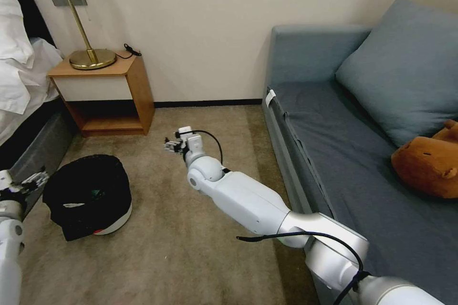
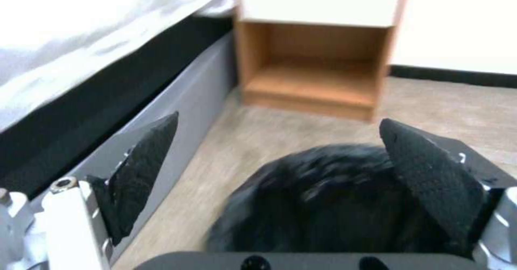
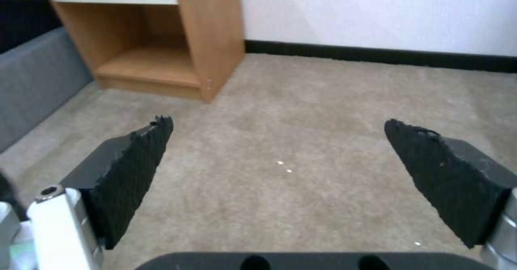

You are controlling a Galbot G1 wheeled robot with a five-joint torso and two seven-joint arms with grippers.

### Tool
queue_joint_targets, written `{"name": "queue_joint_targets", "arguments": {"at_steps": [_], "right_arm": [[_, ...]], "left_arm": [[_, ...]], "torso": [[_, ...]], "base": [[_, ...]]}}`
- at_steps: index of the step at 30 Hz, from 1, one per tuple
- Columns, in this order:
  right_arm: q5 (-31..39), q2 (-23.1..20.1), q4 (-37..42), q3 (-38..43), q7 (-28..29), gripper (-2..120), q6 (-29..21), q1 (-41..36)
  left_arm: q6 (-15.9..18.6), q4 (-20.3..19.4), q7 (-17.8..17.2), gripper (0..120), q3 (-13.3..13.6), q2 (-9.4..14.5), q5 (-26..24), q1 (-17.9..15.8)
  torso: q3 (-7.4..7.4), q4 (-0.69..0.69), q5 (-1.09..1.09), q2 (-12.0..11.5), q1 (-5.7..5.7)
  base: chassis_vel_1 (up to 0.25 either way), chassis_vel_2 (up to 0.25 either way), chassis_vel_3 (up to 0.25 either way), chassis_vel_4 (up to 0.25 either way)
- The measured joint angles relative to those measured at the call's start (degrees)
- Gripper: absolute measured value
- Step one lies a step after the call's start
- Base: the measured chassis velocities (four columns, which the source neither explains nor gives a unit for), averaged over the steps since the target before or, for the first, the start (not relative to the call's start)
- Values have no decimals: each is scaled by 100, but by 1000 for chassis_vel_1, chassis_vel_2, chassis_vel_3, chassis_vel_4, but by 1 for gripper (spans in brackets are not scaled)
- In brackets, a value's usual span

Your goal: Pick up the trash bin, then pick up the garbage on the floor and place it into the trash bin.

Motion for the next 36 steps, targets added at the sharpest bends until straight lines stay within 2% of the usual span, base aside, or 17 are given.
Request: {"name": "queue_joint_targets", "arguments": {"at_steps": [2, 3, 5, 6, 8, 11, 13, 14, 16, 21, 27, 36], "right_arm": [[-177, 0, -125, 189, -43, 100, 36, -72], [-177, 0, -125, 189, -43, 100, 36, -72], [-389, -1, -226, 340, -134, 100, 114, -149], [-389, -1, -226, 340, -134, 100, 114, -149], [-605, 0, -325, 514, -247, 100, 171, -243], [-711, 1, -364, 617, -302, 100, 201, -278], [-894, -1, -430, 821, -400, 100, 262, -317], [-894, -1, -430, 821, -400, 100, 262, -317], [-1063, 0, -491, 1037, -497, 100, 310, -359], [-1279, -1, -668, 1405, -641, 100, 397, -444], [-1427, -1, -755, 1670, -790, 100, 491, -561], [-1618, -1, -773, 1897, -863, 100, 567, -710]], "left_arm": [[-23, -31, 100, 100, 270, 0, 61, -142], [-23, -31, 100, 100, 270, 0, 61, -142], [-40, 8, 150, 100, 534, -68, 116, -326], [-40, 8, 150, 100, 534, -68, 116, -326], [-56, 145, 169, 100, 816, -210, 226, -601], [-56, 178, 169, 100, 928, -270, 255, -699], [-40, 194, 168, 100, 1127, -357, 284, -839], [-40, 194, 168, 100, 1127, -357, 284, -839], [-20, 237, 161, 100, 1355, -426, 293, -1013], [15, 302, 88, 100, 1619, -492, 308, -1236], [29, 328, 22, 100, 1757, -537, 393, -1300], [30, 366, 8, 100, 1736, -553, 458, -1221]], "torso": [[0, -1, -1, 0, 0], [0, -1, -1, 0, 0], [0, -2, 1, 0, 0], [0, -2, 1, 0, 0], [1, 0, 0, 0, 0], [0, -1, 0, 0, 0], [1, -2, 0, 0, 0], [1, -2, 0, 0, 0], [1, 1, 0, 0, 0], [1, -2, 1, 0, 0], [1, 0, 0, 0, 0], [0, 0, 0, 0, 0]], "base": [[0, 0, 0, 0], [0, 0, 0, 0], [0, 0, 0, 0], [0, 0, 0, 0], [0, 0, 0, 0], [0, 0, 0, 0], [0, 0, 0, 0], [0, 0, 0, 0], [0, 0, 0, 0], [0, 0, 0, 0], [0, 0, 0, 0], [0, 0, 0, 0]]}}
